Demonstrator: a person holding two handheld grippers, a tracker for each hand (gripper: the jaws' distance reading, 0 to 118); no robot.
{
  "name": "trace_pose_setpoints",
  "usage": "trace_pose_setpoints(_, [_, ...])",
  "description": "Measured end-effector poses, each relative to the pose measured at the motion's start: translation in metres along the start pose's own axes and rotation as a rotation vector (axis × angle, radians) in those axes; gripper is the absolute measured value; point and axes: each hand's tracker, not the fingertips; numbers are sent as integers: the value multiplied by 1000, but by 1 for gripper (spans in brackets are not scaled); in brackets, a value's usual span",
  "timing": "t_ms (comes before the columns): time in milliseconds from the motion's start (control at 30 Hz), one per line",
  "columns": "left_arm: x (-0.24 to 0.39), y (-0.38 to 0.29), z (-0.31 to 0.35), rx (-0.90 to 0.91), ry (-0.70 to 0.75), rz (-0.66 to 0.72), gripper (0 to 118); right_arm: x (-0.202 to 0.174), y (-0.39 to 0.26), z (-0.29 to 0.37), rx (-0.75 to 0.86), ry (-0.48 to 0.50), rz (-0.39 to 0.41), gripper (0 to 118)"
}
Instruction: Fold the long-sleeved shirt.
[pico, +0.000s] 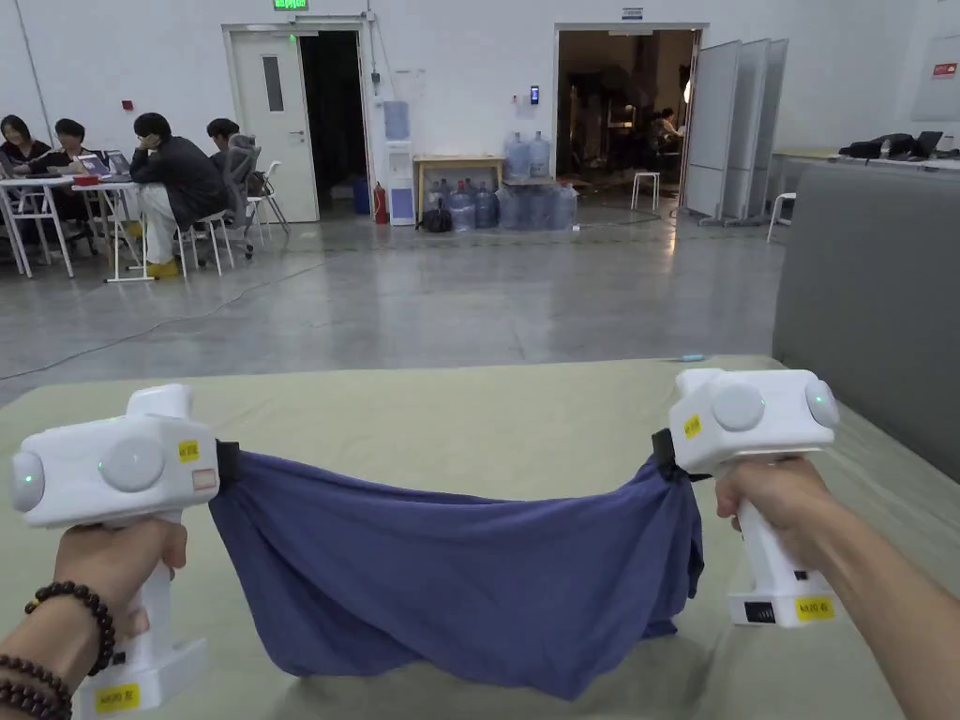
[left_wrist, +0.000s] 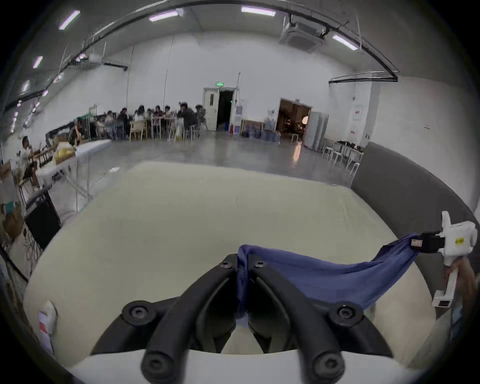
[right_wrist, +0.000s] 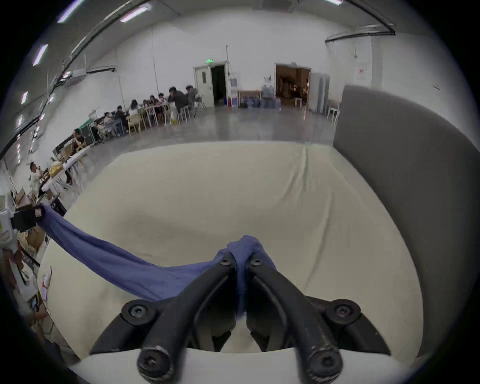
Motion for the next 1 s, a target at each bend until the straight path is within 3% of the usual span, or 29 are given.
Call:
trace_pose_setpoints(67, [-7, -15, 15, 16, -21, 16, 0, -2, -24, 27, 28, 20, 4, 1])
trace_pose_setpoints(200, [-15, -60, 65, 39, -52, 38, 0, -6, -92, 66, 75, -28, 106, 1])
trace_pose_setpoints(300, [-19, -111, 98, 24, -55, -13, 0, -10, -159, 93, 63, -5, 99, 1])
trace_pose_setpoints(433, [-32, -193, 139, -33, -28, -54, 0, -12, -255, 123, -2, 6, 65, 1])
trace_pose_setpoints(600, [-59, -282, 176, -207, -19, -88, 0, -18, -356, 136, -173, -20, 143, 1])
trace_pose_setpoints(700, [-70, -317, 177, -281, -30, -126, 0, -22, -379, 125, -227, -41, 140, 1])
trace_pose_setpoints(867, [-75, -332, 172, -281, -25, -75, 0, -25, -382, 113, -252, -53, 162, 2])
trace_pose_setpoints(900, [-76, -330, 171, -258, -28, -62, 1, -23, -378, 114, -259, -48, 164, 9])
trace_pose_setpoints(933, [-71, -330, 174, -249, -33, -62, 15, -22, -374, 117, -257, -47, 155, 25])
trace_pose_setpoints(967, [-71, -325, 176, -246, -38, -58, 47, -21, -371, 124, -236, -63, 138, 49])
trace_pose_setpoints(1000, [-71, -319, 177, -247, -35, -56, 102, -20, -363, 143, -201, -85, 109, 81])
